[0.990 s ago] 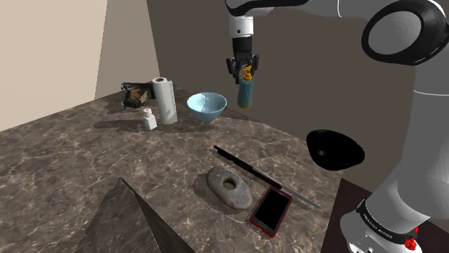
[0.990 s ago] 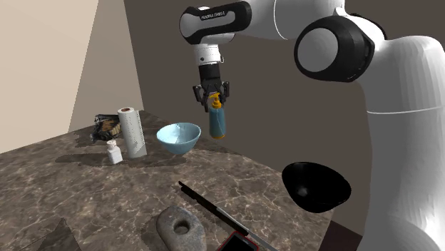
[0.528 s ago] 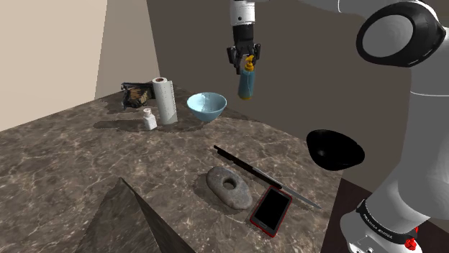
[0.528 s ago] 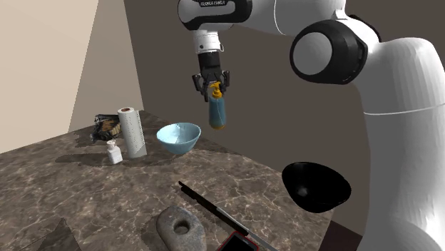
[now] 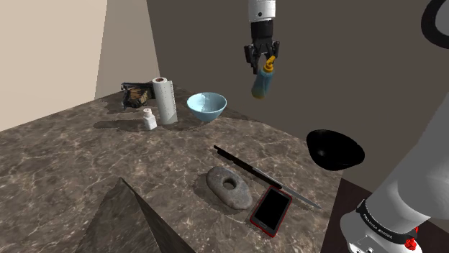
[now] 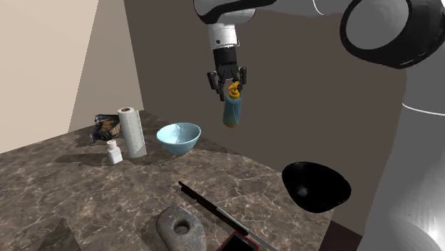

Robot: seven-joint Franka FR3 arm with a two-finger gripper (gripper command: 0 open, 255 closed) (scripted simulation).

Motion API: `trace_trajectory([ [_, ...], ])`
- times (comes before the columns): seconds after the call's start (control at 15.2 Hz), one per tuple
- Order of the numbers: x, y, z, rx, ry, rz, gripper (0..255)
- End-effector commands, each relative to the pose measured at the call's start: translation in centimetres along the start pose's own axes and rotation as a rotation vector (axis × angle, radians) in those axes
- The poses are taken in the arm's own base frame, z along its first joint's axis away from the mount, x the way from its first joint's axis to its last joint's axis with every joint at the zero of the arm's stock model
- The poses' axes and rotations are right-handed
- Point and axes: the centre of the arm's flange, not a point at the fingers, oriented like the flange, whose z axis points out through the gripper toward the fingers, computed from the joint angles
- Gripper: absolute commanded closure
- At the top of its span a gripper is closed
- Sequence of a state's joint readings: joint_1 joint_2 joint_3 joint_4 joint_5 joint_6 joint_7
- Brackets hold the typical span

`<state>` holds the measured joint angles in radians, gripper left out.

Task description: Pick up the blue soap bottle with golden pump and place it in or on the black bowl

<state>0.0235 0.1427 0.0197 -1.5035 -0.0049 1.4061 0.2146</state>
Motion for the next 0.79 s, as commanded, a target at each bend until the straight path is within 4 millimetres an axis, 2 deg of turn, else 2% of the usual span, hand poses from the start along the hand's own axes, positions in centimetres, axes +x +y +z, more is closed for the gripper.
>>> trace_trajectory([
  [0.0, -2.7, 2.2, 0.6, -0.001, 0.001, 0.018, 255],
  [0.73, -15.8, 7.7, 3.1, -0.001, 0.001, 0.018, 255],
])
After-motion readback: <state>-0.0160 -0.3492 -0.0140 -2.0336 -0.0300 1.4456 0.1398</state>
